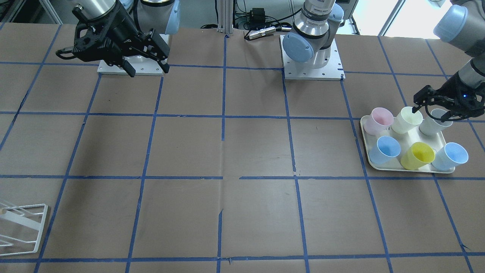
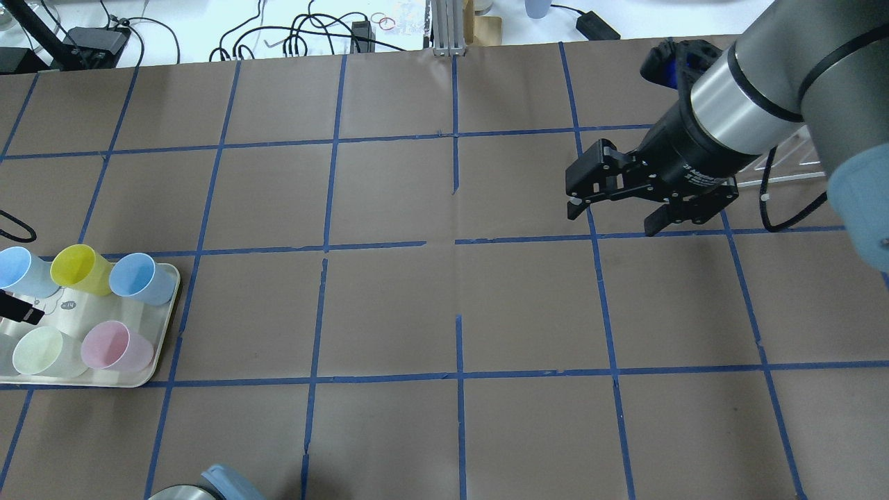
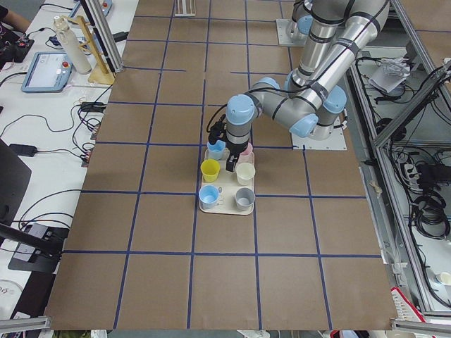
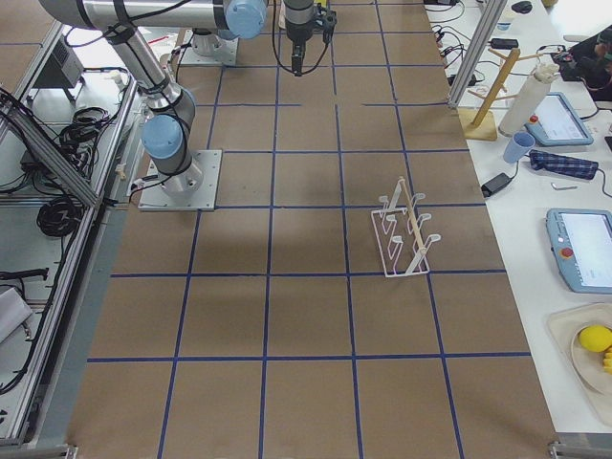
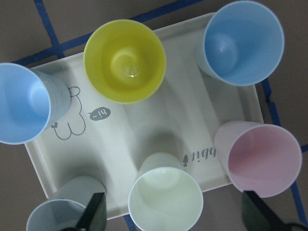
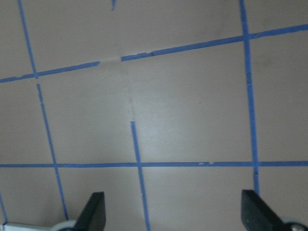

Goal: Transfer IKEA cup to right arm and place on rack

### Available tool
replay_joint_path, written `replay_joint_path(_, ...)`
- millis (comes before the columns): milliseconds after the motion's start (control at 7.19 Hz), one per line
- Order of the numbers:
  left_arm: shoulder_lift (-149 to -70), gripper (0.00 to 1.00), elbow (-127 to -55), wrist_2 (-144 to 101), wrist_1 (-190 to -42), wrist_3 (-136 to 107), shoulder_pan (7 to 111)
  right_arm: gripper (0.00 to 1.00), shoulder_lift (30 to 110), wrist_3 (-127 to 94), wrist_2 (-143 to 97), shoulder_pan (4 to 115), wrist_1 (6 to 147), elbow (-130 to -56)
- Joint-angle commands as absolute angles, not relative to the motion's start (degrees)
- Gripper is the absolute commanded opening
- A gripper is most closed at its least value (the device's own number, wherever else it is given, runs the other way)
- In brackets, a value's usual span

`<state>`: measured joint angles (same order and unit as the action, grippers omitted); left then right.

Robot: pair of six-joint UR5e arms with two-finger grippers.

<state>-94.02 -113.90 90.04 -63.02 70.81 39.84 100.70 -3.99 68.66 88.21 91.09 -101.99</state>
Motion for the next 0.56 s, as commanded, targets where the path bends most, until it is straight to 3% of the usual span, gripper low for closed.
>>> replay_joint_path(0, -97.28, 1.00, -114.08, 89.74, -59.77, 73.73, 37.28, 1.00, 100.20, -1.41, 52.03, 85.88, 90.97, -102.04)
replay_joint_path(417, -98.96, 0.97, -114.52, 89.47, -59.59, 74.70, 36.74, 1.00, 100.37, -0.09, 27.31, 81.22, 89.83, -104.83)
